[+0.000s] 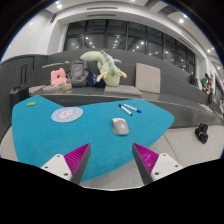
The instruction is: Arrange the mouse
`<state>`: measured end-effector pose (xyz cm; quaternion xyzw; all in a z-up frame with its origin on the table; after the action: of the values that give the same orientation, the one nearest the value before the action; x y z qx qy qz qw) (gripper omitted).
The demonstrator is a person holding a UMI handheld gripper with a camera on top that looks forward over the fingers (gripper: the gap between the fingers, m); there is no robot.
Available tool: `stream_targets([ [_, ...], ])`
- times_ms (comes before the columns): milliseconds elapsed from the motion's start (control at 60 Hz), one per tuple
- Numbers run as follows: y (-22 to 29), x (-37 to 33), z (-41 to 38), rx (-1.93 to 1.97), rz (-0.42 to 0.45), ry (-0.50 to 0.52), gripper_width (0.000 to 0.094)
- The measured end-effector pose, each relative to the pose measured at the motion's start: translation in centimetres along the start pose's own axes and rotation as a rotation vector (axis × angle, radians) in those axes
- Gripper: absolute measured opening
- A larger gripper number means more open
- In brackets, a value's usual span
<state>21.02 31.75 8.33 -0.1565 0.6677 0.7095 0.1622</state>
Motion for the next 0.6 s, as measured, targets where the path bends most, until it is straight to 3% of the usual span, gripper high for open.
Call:
stream_targets([
  [333, 1.8, 8.5, 4.0, 0.013, 0.042, 0.030, 0.0858],
  [600, 2.9, 16.3, 4.6, 0.038, 0.022, 0.016, 0.0858],
])
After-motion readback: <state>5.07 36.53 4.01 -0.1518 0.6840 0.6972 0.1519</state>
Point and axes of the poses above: the point between the fingertips, and its own axes, seen from behind it with the camera up: z to the right, y up, x forward, the way the camera looks, the point moved 7 cm from there along -x, backward, against the way the camera looks
